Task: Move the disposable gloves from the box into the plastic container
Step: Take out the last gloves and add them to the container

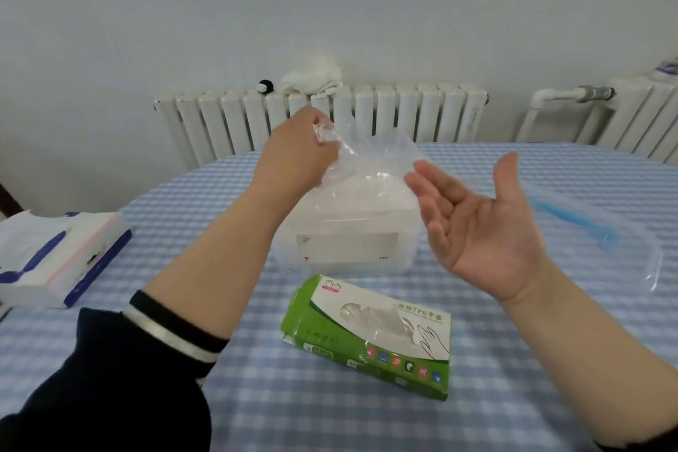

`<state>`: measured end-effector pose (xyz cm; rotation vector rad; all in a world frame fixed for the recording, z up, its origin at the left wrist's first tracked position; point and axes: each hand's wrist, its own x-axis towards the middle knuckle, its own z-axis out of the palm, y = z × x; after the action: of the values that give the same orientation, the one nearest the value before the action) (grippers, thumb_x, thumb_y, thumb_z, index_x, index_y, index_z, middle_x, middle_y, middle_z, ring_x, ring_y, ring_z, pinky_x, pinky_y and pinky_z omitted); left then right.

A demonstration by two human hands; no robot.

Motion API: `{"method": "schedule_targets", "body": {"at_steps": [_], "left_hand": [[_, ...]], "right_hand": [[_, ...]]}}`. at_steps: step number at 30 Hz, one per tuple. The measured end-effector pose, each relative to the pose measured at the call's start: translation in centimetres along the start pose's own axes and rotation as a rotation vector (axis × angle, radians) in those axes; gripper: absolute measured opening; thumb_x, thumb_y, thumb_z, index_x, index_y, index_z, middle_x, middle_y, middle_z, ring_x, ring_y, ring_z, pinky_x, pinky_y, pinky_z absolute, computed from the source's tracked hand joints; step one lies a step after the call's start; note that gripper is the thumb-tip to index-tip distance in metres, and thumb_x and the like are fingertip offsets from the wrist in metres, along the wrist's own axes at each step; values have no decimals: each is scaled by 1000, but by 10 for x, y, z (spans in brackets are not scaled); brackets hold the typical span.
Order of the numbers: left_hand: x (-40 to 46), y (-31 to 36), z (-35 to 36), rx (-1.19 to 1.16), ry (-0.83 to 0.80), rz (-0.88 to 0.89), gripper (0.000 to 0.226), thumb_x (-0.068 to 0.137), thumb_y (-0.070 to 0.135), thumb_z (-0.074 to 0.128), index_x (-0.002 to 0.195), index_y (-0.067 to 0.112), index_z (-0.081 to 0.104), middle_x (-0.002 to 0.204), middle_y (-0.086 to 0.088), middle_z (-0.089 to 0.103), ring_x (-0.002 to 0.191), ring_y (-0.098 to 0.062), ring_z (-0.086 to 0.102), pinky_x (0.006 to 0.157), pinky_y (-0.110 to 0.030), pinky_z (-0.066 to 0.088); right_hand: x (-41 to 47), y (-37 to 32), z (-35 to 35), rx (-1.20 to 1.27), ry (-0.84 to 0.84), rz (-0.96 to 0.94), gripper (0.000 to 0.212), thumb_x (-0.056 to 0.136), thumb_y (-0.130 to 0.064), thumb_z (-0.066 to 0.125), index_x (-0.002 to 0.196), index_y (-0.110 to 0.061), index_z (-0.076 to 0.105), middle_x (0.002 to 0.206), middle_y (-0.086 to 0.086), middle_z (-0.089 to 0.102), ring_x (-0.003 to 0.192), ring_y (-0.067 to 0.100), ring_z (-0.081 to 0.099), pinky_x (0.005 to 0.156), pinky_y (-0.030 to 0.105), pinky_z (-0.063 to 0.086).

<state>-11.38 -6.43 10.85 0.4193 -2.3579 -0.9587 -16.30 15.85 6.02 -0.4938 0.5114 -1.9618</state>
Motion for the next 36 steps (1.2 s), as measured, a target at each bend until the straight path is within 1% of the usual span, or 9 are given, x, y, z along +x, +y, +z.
{"method": "schedule_targets", "body": {"at_steps": [3, 7, 9, 12, 16, 23, 30, 33, 36], "left_hand": [[19, -10, 5, 264, -30, 33, 31, 93, 19, 58, 122, 16, 46, 92, -5, 63, 72, -21, 60, 68, -43, 56], [27, -26, 14, 477, -74, 68, 32, 95, 21, 57, 122, 12, 41, 87, -8, 64, 62, -18, 52, 54, -33, 42], [25, -33, 18, 556, -79, 93, 31, 95, 21, 57, 119, 10, 41, 77, -4, 57, 64, -19, 51, 52, -31, 36], [22, -37, 18, 705, -109, 114, 34, 95, 24, 59, 119, 10, 40, 72, 0, 49, 66, -22, 51, 54, -33, 38], [24, -43, 10, 920, -194, 120, 28, 95, 20, 59, 117, 13, 44, 86, -4, 54, 74, -23, 52, 58, -32, 38], [25, -44, 4, 1129, -344, 337, 14, 90, 32, 68, 103, 24, 68, 112, -2, 51, 107, -23, 46, 74, -30, 39], [18, -43, -9, 1008, -462, 179, 54, 103, 50, 27, 91, 18, 68, 83, 5, 67, 86, -17, 59, 95, -40, 31], [7, -50, -15, 921, -439, 113, 72, 101, 54, 7, 101, 18, 70, 99, 1, 70, 107, -21, 59, 106, -47, 28], [-6, -53, -20, 751, -292, 120, 67, 102, 52, 16, 97, 19, 73, 132, -2, 57, 131, -23, 38, 110, -47, 24]], "right_hand": [[9, -5, 24, -232, 243, -246, 77, 88, -66, 34, 101, -2, 74, 108, 15, 72, 96, 27, 71, 75, 33, 60], [41, -2, 50, -1496, 421, -490, 22, 92, -32, 61, 98, -16, 74, 90, -8, 74, 89, 3, 68, 84, 20, 51], [65, -3, 48, -2014, 349, -336, 22, 95, -32, 58, 110, -24, 71, 106, -15, 70, 99, -2, 60, 90, 18, 44], [101, -3, 31, -2318, 253, 158, 42, 93, -34, 61, 135, -28, 53, 138, -9, 53, 125, 13, 49, 101, 29, 38], [127, -3, 0, -2288, 228, 552, 51, 89, -28, 66, 137, -25, 50, 141, -1, 49, 125, 20, 48, 105, 31, 38], [120, -7, 0, -2266, 244, 587, 46, 92, -37, 63, 133, -18, 55, 134, -3, 56, 121, 19, 52, 99, 29, 40], [79, -18, 33, -2333, 380, 62, 27, 98, -39, 51, 109, -22, 68, 107, -9, 67, 98, 14, 60, 81, 29, 45], [47, -13, 38, -2095, 448, -249, 14, 96, -35, 55, 94, -29, 67, 82, -16, 65, 82, 5, 59, 70, 22, 44], [18, 1, 42, -1780, 326, -256, 8, 90, -29, 66, 82, -28, 68, 66, -9, 65, 62, 0, 60, 63, 11, 44]]}}
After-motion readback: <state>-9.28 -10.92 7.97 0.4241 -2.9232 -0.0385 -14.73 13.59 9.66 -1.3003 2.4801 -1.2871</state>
